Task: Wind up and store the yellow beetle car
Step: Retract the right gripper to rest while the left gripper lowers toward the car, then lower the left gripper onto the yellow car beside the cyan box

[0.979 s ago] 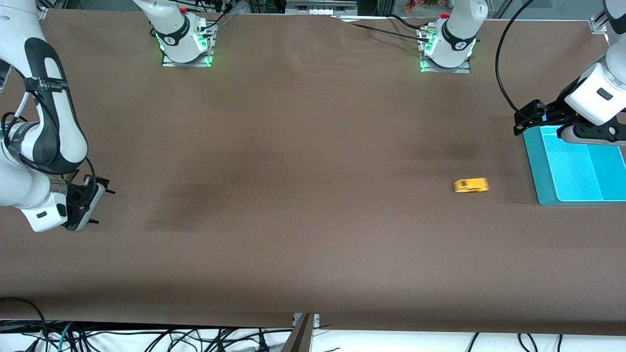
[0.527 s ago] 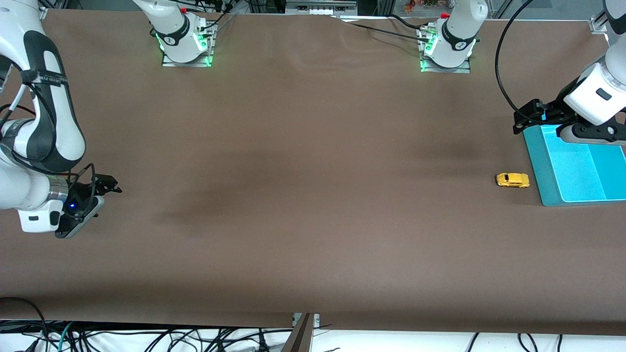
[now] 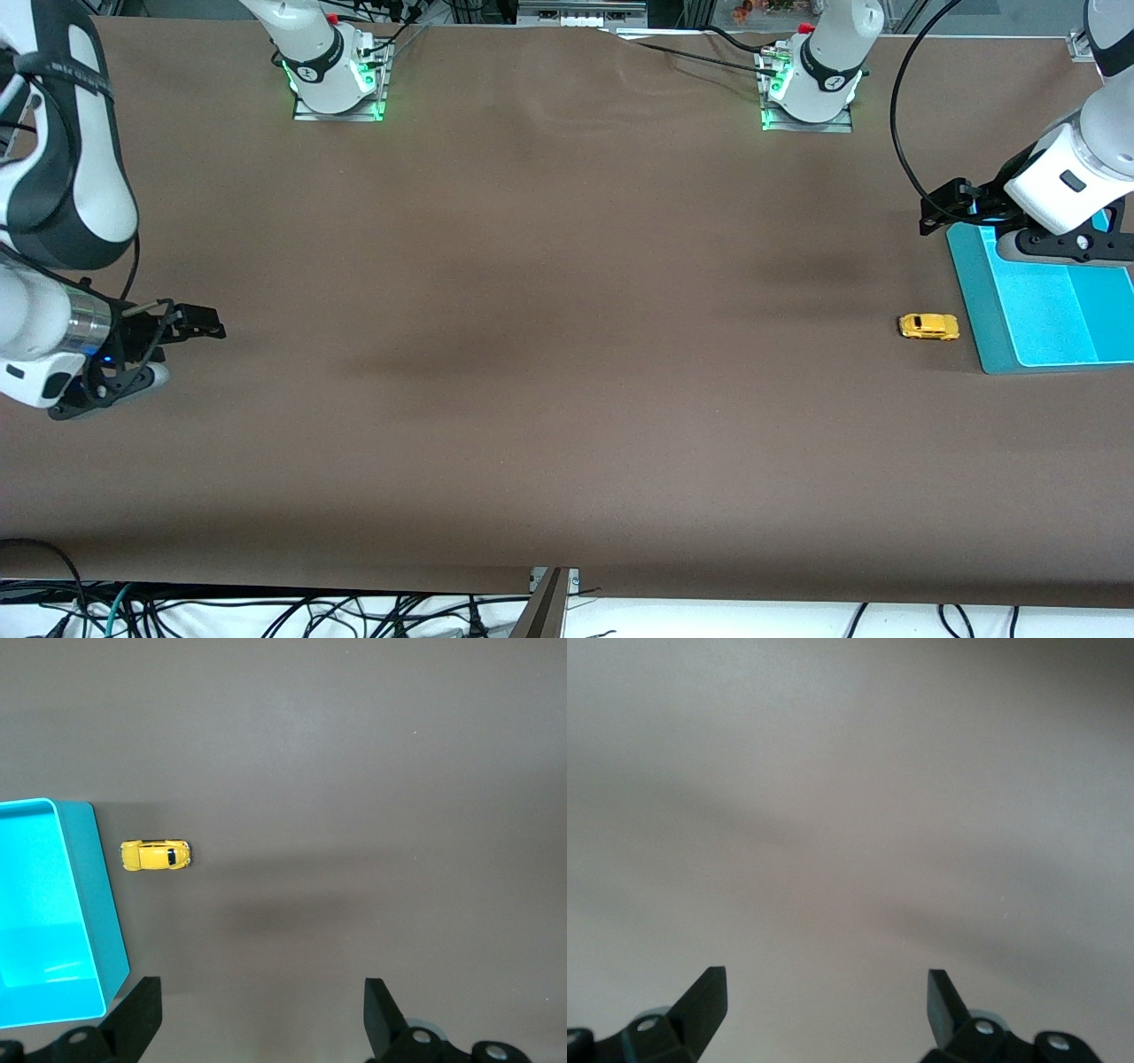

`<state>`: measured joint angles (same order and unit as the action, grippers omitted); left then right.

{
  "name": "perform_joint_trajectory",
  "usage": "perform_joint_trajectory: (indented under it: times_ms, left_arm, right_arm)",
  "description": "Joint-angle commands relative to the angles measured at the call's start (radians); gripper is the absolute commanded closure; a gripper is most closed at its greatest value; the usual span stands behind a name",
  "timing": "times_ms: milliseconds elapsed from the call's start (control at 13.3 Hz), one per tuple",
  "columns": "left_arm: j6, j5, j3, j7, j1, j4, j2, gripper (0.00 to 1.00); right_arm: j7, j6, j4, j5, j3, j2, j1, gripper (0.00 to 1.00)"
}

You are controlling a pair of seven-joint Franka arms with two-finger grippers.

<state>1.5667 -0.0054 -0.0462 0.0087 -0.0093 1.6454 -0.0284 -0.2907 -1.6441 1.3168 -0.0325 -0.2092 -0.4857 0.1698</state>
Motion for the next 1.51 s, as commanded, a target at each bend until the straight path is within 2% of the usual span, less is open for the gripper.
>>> perform_joint_trajectory:
  times_ms: [0, 226, 527, 753, 1054, 1280, 1431]
  left_arm:
    - [-0.016, -0.016, 0.005, 0.159, 0.011, -0.007, -0.011, 0.0]
    - [-0.016, -0.015, 0.005, 0.304, 0.055, -0.007, -0.025, 0.0]
    - [-0.039, -0.008, 0.005, 0.459, 0.1, 0.0, -0.044, 0.0]
    - [-0.053, 0.01, 0.005, 0.667, 0.121, 0.002, -0.071, 0.0]
    - [-0.028, 0.027, 0.005, 0.879, 0.172, 0.016, -0.131, 0.0]
    - [0.137, 0.047, 0.003, 1.087, 0.205, 0.1, -0.16, 0.0]
    - [0.28, 0.048, 0.005, 1.219, 0.23, 0.209, -0.168, 0.0]
  right_arm:
    - [0.132, 0.113, 0.002, 0.04, -0.006, 0.085, 0.008, 0.0]
    - [0.16, 0.231, 0.001, 0.042, -0.015, 0.128, 0.01, 0.0]
    - [0.163, 0.219, 0.009, 0.002, -0.007, 0.205, 0.01, 0.0]
    - [0.16, 0.161, 0.032, -0.108, -0.007, 0.254, -0.001, 0.0]
    - [0.16, 0.151, 0.091, -0.109, -0.004, 0.358, -0.006, 0.0]
    - [0.173, 0.145, 0.157, -0.103, 0.014, 0.401, -0.007, 0.0]
    - [0.18, 0.145, 0.215, -0.064, 0.047, 0.436, -0.01, 0.0]
